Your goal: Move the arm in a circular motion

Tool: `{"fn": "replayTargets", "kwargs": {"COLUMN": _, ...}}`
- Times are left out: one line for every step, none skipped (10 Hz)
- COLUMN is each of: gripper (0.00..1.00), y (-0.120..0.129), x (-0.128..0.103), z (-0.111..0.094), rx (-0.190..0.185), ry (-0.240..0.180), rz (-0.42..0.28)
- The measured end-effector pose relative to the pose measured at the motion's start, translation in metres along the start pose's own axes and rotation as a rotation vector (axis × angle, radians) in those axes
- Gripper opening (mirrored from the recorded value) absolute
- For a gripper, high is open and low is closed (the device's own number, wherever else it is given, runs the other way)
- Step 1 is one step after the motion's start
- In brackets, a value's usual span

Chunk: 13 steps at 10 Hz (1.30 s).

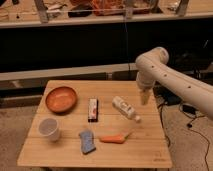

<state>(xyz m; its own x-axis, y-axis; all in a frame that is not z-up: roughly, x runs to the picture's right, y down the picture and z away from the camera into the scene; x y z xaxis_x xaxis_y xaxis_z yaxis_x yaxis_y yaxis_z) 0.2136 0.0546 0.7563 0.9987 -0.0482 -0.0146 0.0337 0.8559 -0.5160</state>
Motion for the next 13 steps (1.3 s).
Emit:
{"fn": "replayTargets", "kwargs": {"gripper": 0.80, "y": 0.024, "x": 0.007, "z": -0.005, "rx": -0.011, "ry": 0.003, "rz": 0.024}}
{"fn": "replayTargets", "kwargs": {"gripper": 0.80, "y": 0.044, "x": 0.010, "z": -0.008, "rx": -0.021, "ry": 0.001, "rz": 0.042}}
{"fn": "replayTargets", "kwargs": {"gripper": 0.80, "y": 0.072, "x": 0.010, "z": -0.013, "rx": -0.038, "ry": -0.010, "rz": 0.057}}
{"fn": "replayTargets", "kwargs": {"gripper": 0.80, "y": 0.095, "x": 0.005, "z": -0.017, "rx": -0.052, "ry": -0.023, "rz": 0.061}}
{"fn": "replayTargets", "kwargs": {"gripper": 0.80, "y": 0.113, "x": -0.005, "z": -0.021, "rx": -0.061, "ry": -0.035, "rz": 0.058}}
{"fn": "replayTargets", "kwargs": {"gripper": 0.80, "y": 0.129, "x": -0.018, "z": -0.025, "rx": -0.070, "ry": -0.048, "rz": 0.049}}
{"fn": "replayTargets", "kwargs": {"gripper": 0.80, "y": 0.139, "x": -0.038, "z": -0.028, "rx": -0.078, "ry": -0.063, "rz": 0.035}}
{"fn": "replayTargets", "kwargs": {"gripper": 0.80, "y": 0.144, "x": -0.060, "z": -0.030, "rx": -0.084, "ry": -0.074, "rz": 0.016}}
{"fn": "replayTargets", "kwargs": {"gripper": 0.80, "y": 0.144, "x": -0.086, "z": -0.031, "rx": -0.089, "ry": -0.086, "rz": -0.011}}
{"fn": "replayTargets", "kwargs": {"gripper": 0.80, "y": 0.139, "x": -0.115, "z": -0.029, "rx": -0.095, "ry": -0.101, "rz": -0.041}}
{"fn": "replayTargets", "kwargs": {"gripper": 0.80, "y": 0.129, "x": -0.138, "z": -0.027, "rx": -0.096, "ry": -0.109, "rz": -0.063}}
{"fn": "replayTargets", "kwargs": {"gripper": 0.80, "y": 0.116, "x": -0.161, "z": -0.023, "rx": -0.101, "ry": -0.113, "rz": -0.086}}
{"fn": "replayTargets", "kwargs": {"gripper": 0.80, "y": 0.095, "x": -0.191, "z": -0.017, "rx": -0.106, "ry": -0.117, "rz": -0.115}}
